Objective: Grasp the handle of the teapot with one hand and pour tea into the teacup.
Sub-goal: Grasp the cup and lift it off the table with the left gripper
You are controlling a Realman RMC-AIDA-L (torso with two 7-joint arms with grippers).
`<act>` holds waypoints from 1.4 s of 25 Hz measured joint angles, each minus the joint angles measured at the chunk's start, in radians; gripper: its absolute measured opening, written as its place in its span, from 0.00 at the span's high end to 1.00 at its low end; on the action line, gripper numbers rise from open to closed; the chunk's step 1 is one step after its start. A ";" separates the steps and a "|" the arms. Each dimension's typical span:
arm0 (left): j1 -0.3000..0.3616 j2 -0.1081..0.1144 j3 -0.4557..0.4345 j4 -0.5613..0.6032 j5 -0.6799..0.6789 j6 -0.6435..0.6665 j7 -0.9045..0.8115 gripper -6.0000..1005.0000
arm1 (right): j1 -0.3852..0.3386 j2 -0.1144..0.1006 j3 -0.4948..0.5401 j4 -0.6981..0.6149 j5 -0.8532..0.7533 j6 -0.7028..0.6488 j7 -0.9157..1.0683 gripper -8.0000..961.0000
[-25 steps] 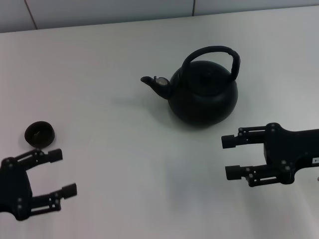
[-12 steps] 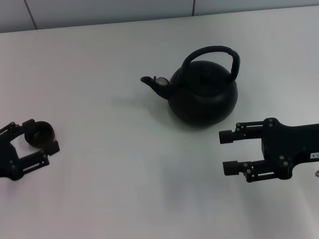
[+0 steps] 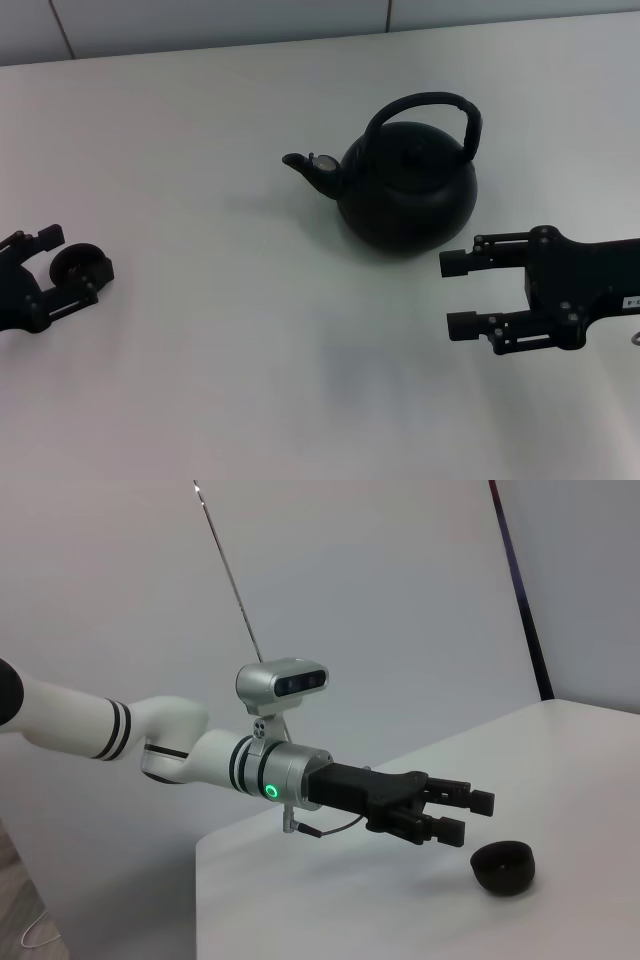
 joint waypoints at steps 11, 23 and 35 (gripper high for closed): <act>-0.009 0.002 -0.001 -0.011 0.009 -0.074 0.001 0.14 | 0.006 0.000 0.002 0.005 0.002 0.000 0.000 0.26; -0.004 0.005 0.029 -0.011 0.051 -0.108 0.001 0.14 | 0.023 0.000 0.003 0.008 0.002 0.000 0.002 0.26; -0.010 0.002 0.039 -0.011 0.051 -0.131 0.001 0.14 | 0.026 0.000 -0.003 0.003 0.002 0.000 0.002 0.26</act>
